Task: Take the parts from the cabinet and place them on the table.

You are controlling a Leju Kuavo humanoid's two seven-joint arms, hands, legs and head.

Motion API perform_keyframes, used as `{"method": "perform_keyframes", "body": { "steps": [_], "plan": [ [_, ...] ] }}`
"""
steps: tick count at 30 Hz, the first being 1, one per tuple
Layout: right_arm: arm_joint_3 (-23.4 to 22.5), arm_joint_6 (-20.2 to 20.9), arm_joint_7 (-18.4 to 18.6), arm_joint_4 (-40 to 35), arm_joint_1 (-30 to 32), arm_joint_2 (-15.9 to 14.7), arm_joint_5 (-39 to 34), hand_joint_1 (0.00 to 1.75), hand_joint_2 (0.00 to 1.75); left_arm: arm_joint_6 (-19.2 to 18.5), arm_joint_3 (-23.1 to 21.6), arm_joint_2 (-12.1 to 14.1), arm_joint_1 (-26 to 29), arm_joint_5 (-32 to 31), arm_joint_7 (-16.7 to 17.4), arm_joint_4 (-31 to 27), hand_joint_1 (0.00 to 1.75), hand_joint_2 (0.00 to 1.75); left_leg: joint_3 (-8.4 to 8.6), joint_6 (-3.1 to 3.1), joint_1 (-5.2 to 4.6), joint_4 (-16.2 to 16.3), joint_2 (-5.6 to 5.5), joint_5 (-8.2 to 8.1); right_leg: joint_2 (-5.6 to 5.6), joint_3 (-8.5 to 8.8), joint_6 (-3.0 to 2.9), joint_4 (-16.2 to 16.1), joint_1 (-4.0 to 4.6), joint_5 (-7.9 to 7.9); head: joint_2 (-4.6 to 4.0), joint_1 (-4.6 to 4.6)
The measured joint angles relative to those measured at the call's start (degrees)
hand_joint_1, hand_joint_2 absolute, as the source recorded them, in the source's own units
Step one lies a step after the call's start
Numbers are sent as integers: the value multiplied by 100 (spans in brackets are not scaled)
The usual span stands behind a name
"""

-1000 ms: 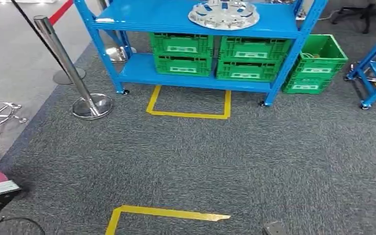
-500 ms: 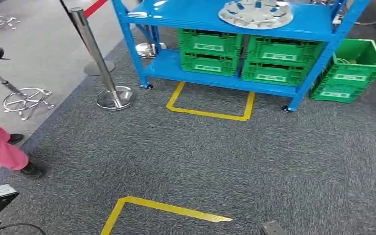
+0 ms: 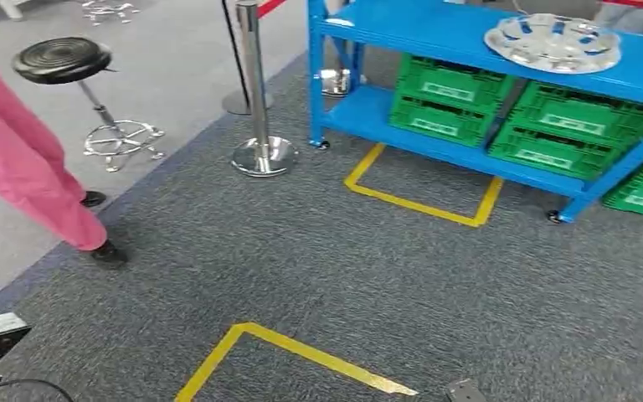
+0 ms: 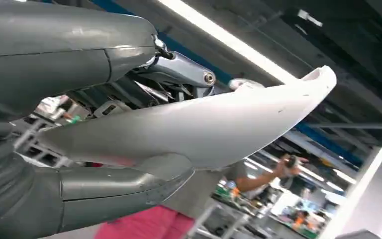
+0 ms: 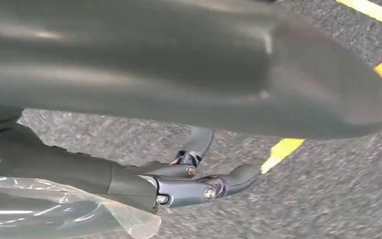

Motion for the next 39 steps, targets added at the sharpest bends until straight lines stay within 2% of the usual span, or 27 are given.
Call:
{"method": "perform_keyframes", "body": {
  "steps": [1, 4, 5, 6, 7, 8, 10, 11, 12, 14, 15, 16, 17, 21, 23, 24, 26, 27, 29, 30, 31, 32, 33, 35, 36, 38, 39],
  "plan": [
    [0, 7, 11, 7, 0, 0, 4, 0, 0, 0, 0, -2, -2, 0, 0, -2, 175, 175, -28, -34, -7, 8, -61, 17, 294, 45, -38, -79, -27, -92, 0, -4],
    [-15, 42, 39, 13, 7, 0, 24, 0, 0, -2, 4, 15, -6, 9, -2, -2, 175, 175, -125, -169, 63, 23, -280, 77, 131, 126, -121, -169, 15, -74, 2, 2],
    [-30, 48, 39, 13, 5, 2, 33, 0, 0, -2, 11, 20, 2, 15, -2, -2, 175, 175, -146, -212, 32, 20, -373, 106, 47, 138, -164, -214, -20, -34, 0, -2],
    [-37, 57, 42, 11, -7, 11, 35, 0, 0, -2, 15, 20, 23, 15, -2, -4, 175, 175, -163, -213, 30, 84, -172, 56, -63, 168, -193, -270, -56, 2, 2, 9],
    [-48, 57, 39, 13, 2, 7, 39, 0, 0, 2, 26, 39, -4, 15, -4, -4, 175, 175, -249, -260, 13, 270, 136, -112, -134, 194, -215, -301, -64, 6, 2, -51],
    [-55, 57, 39, 13, 11, 7, 39, 0, 0, 2, 35, 46, -33, 15, -4, -4, 175, 175, -406, -318, 47, 609, 298, -312, -223, 209, -227, -304, -66, 3, 2, -70],
    [-55, 59, 46, 13, 34, 7, 39, 0, 0, 0, 33, 46, -26, 15, -7, -4, 175, 175, -789, -409, 143, 1437, 436, -655, -408, 222, -219, -303, -67, -22, 2, -66],
    [-55, 63, 50, 15, 42, 7, 39, 0, 0, 0, 33, 48, -21, 15, -7, -4, 175, 175, -894, -448, 190, 1656, 460, -685, -497, 225, -209, -301, -73, -32, 2, -68],
    [-59, 76, 52, 17, 42, 7, 46, 0, 0, 0, 35, 48, -20, 15, -9, -2, 175, 175, -853, -484, 232, 1588, 476, -575, -586, 236, -187, -301, -86, -46, 2, -66],
    [-70, 98, 52, 17, 31, 9, 63, 0, 0, -2, 39, 48, -22, 15, -15, -2, 175, 175, -446, -547, 279, 830, 569, -117, -734, 289, -121, -300, -128, -91, 2, -68],
    [-77, 105, 52, 17, 31, 7, 74, 0, 0, -2, 42, 48, -23, 22, -20, -2, 175, 175, -159, -560, 286, 322, 697, 100, -801, 336, -66, -300, -152, -126, 0, -66],
    [-81, 107, 55, 22, 32, -4, 83, 0, 0, -2, 42, 48, -32, 22, -33, 0, 175, 175, -16, -584, 210, 96, 956, -18, -855, 345, -15, -315, -135, -156, 0, -81],
    [-81, 107, 57, 24, 20, -4, 105, 0, 0, -2, 44, 55, -54, 20, -44, -2, 175, 175, -22, -456, 186, 24, 910, -24, -938, 337, 46, -296, -100, -198, 2, -109],
    [-114, 109, 68, 28, -17, -4, 127, 0, 0, 0, 55, 68, -31, 17, -44, -4, 175, 175, -14, -244, 186, -21, 644, -24, -1159, 493, 170, -408, -121, -251, 2, -92],
    [-122, 109, 66, 31, -36, -4, 135, 0, 0, 2, 52, 68, -49, 11, -46, -4, 175, 175, 6, -165, 176, -37, 543, -21, -549, 238, 138, 154, -139, -596, 2, -55],
    [-123, 109, 66, 31, -34, -4, 135, 0, 0, 2, 46, 63, -56, 11, -48, -2, 175, 175, 3, -123, 162, -37, 471, -30, -413, -50, 116, 696, -121, -815, 0, -39],
    [-122, 109, 70, 39, 1, -4, 127, 0, 0, 0, 42, 63, -48, 11, -48, -2, 175, 175, 7, -92, 124, -36, 325, -44, -330, -559, 78, 1496, -88, -1002, 0, -35],
    [-116, 109, 70, 39, 24, -4, 127, 0, 0, 0, 42, 61, -48, 11, -46, -2, 175, 175, 14, -84, 103, -35, 238, -48, -324, -681, 57, 1570, -78, -917, 0, -35],
    [-116, 109, 70, 39, 30, -4, 129, 0, 0, 0, 42, 61, -50, 11, -48, -2, 175, 175, 57, -71, 62, -34, 59, -57, -286, -529, -28, 922, -43, -318, 0, -33],
    [-118, 107, 70, 39, 23, -4, 129, 0, 0, 0, 42, 61, -50, 11, -46, -2, 175, 175, 79, -70, 49, -34, -11, -64, -161, -358, -92, 441, -28, -13, 0, -37],
    [-118, 100, 70, 44, 27, -13, 131, 0, 0, 0, 42, 61, -52, 7, -46, 0, 175, 175, 70, -68, 76, -33, -67, -69, 209, -233, -164, 40, -14, 201, 0, -44],
    [-122, 94, 70, 44, 34, -22, 138, 0, 0, -2, 37, 61, -76, 0, -41, 2, 175, 175, 49, -94, 19, 9, -148, -89, 298, -164, -216, -145, -32, 167, 0, -48],
    [-120, 87, 81, 46, 34, -28, 162, 0, 0, -2, 31, 59, -69, -2, -37, 0, 175, 175, 21, -123, 51, 6, -224, -75, 210, -78, -144, -186, -25, 131, 0, -46],
    [-136, 66, 96, 44, 42, -28, 175, 0, 0, -2, 37, 68, -59, -2, -26, 0, 175, 175, -17, -193, 99, -11, -373, -43, 88, -69, -160, -205, 18, 135, 0, -39],
    [-149, 66, 96, 42, 38, -26, 184, 0, 0, -2, 39, 70, -53, 0, -22, -2, 175, 175, -27, -231, 82, 3, -443, -56, -5, -18, -189, -304, -39, 175, 0, -41],
    [-170, 63, 92, 37, 45, -24, 221, 0, 0, 2, 46, 83, -63, 0, -22, -2, 175, 175, -174, -291, 63, 366, 145, -309, -157, 67, -225, -378, -36, 186, 0, -92],
    [-170, 59, 94, 37, 56, -24, 227, 0, 0, 0, 41, 83, -90, 0, -22, -2, 175, 175, -377, -337, 89, 779, 308, -528, -251, 90, -234, -380, -35, 173, 0, -90]
  ]
}}
